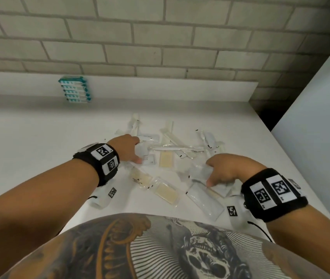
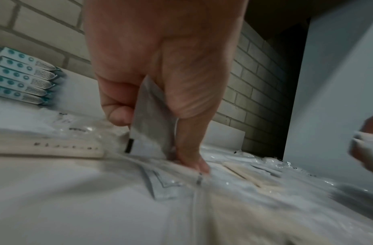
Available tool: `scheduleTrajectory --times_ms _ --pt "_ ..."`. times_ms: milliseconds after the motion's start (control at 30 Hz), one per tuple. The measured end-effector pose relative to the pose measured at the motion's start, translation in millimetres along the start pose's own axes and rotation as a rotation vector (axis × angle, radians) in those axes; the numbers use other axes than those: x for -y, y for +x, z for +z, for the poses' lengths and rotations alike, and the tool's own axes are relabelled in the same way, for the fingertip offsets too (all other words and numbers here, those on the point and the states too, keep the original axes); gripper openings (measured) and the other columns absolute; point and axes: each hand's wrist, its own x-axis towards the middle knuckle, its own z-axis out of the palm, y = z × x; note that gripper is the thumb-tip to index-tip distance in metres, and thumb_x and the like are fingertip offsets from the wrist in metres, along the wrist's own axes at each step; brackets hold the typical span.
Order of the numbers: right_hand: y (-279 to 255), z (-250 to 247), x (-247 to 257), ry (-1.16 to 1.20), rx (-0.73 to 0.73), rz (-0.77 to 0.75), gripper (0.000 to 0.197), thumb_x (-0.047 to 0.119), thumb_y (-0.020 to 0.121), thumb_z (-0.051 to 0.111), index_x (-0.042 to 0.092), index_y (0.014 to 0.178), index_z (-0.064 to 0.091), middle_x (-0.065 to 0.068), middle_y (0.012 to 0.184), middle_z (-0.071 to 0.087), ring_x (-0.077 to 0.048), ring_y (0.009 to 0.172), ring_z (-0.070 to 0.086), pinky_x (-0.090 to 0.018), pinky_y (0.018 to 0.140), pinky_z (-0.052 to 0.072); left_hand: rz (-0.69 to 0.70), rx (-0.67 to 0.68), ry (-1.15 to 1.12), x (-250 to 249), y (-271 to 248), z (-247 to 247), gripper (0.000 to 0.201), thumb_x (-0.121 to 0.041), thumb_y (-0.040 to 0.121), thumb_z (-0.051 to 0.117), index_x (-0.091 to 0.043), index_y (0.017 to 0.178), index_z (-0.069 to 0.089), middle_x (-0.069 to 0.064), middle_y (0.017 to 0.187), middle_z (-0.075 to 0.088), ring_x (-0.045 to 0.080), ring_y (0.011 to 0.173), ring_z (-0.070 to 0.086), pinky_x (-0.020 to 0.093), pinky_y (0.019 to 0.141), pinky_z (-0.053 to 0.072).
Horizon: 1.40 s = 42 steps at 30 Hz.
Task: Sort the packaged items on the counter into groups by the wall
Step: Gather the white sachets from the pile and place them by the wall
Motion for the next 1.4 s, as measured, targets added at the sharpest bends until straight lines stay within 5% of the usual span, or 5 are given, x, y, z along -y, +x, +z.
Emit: scheduleTrajectory --times_ms 233,800,1033,1167,1400 --pt "5.0 30.4 36.8 -0.192 0.189 0.040 0.078 0.032 0.075 0.079 0.009 0.140 0.042 -0.007 0.130 0.060 -0.029 0.111 0.060 -0.041 0.093 0.051 0.009 0.010 0.033 -11.2 -5.2 -0.1 0.073 -0.050 0.079 0.069 -0.012 0.135 0.041 0.005 0.130 0.052 0.022 0.114 0.054 0.032 0.090 0.046" --pt "25.7 20.5 39.1 -0.068 0.010 0.005 0.070 0.014 0.080 0.072 0.015 0.141 0.039 -0.005 0.123 0.058 -0.025 0.104 0.060 -0.033 0.082 0.050 0.014 0.145 -0.067 -35.6 -10.3 2.7 0.077 -0.030 0.075 0.078 -0.014 0.137 0.034 0.004 0.128 0.052 0.024 0.110 0.057 0.036 0.091 0.051" --pt "23.3 6.8 12.7 0.595 -0.307 -0.048 0.052 0.021 0.087 0.066 0.020 0.133 0.043 0.004 0.103 0.055 -0.015 0.081 0.057 -0.023 0.056 0.045 0.048 -0.167 -0.161 -39.1 -9.0 2.3 0.028 -0.038 0.077 0.070 -0.020 0.077 0.048 0.000 0.085 0.054 0.020 0.078 0.055 0.027 0.064 0.041" --pt "16.0 -8.1 14.3 1.120 -0.467 -0.318 0.038 0.031 0.088 0.065 0.022 0.122 0.051 -0.004 0.115 0.065 -0.022 0.103 0.064 -0.040 0.090 0.052 0.134 -0.356 -0.887 -56.7 -16.2 -22.8 0.039 -0.043 0.085 0.066 -0.016 0.111 0.059 -0.003 0.103 0.065 0.014 0.093 0.062 0.033 0.085 0.052" --pt "13.1 -27.3 43.3 1.542 -0.620 -0.574 0.024 0.021 0.090 0.065 0.018 0.113 0.067 -0.010 0.108 0.073 -0.028 0.100 0.070 -0.043 0.087 0.055 0.376 0.169 -1.656 -97.4 -45.2 -54.4 0.045 -0.047 0.098 0.039 -0.022 0.134 0.052 0.010 0.124 0.065 0.029 0.113 0.064 0.044 0.086 0.056"
